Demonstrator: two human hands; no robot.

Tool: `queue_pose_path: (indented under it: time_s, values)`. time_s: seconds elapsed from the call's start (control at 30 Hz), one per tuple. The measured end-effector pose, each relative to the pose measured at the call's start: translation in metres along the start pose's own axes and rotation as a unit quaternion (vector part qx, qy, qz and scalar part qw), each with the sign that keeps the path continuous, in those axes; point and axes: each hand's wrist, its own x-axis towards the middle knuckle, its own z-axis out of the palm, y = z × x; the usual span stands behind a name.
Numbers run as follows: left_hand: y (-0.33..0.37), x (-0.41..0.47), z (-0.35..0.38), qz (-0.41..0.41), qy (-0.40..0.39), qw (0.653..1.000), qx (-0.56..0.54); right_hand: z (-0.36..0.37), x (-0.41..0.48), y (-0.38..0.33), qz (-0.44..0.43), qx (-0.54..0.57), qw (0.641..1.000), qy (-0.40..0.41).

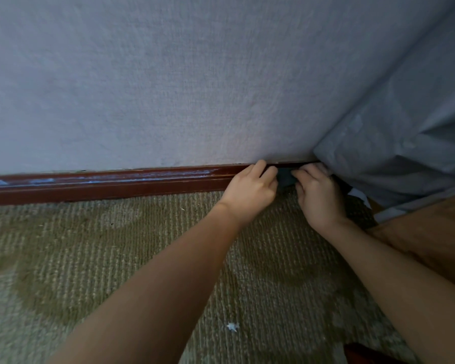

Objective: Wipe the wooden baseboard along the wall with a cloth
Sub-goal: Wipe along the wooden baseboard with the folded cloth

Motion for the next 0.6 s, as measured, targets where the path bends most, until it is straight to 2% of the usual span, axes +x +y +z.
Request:
queue_pose_path:
  time_s: [0.6]
  values:
    - [-0.024,-0.038,-0.010,-0.032,0.022,0.999,0.001,0.007,0.006,-0.039,-0.040,0.025,0.999,-0.013]
